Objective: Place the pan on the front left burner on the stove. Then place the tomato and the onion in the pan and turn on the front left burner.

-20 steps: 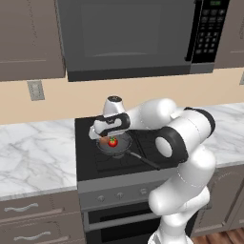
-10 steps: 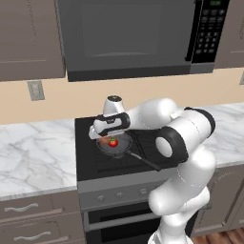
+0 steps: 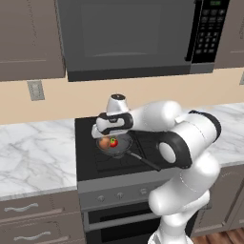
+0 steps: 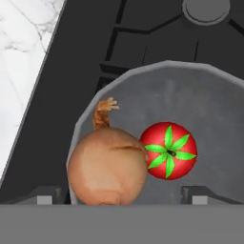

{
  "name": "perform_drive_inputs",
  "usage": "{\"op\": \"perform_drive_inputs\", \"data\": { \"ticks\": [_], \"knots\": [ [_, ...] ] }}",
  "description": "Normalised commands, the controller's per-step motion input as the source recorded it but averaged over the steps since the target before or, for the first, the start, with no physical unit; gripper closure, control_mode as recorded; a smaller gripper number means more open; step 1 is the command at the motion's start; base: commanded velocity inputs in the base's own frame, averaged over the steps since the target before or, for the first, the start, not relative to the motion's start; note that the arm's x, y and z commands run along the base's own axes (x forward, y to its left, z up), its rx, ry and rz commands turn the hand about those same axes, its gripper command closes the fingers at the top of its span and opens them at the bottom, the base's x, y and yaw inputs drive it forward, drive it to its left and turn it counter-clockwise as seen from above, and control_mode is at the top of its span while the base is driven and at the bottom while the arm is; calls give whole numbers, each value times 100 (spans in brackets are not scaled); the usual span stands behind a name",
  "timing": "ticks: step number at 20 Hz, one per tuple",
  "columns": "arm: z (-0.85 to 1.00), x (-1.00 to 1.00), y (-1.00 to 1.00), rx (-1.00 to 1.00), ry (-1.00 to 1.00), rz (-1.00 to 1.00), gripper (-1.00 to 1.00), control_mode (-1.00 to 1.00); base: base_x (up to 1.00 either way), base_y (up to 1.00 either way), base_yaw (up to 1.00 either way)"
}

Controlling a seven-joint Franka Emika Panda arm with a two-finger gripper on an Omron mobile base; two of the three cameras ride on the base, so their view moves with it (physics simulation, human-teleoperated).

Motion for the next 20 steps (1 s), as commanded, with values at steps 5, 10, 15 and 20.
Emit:
{"op": "perform_drive_inputs", "data": {
  "ticks": [5,10,15,20],
  "knots": [
    [38,-46,1,2,-11,0,-100,-100,0,0,0],
    [25,-60,3,0,-15,0,-100,-100,0,0,0],
    [2,-41,0,0,-8,0,-100,-100,0,0,0],
    [0,-30,0,1,-1,-3,-100,-100,0,0,0]
  ]
}}
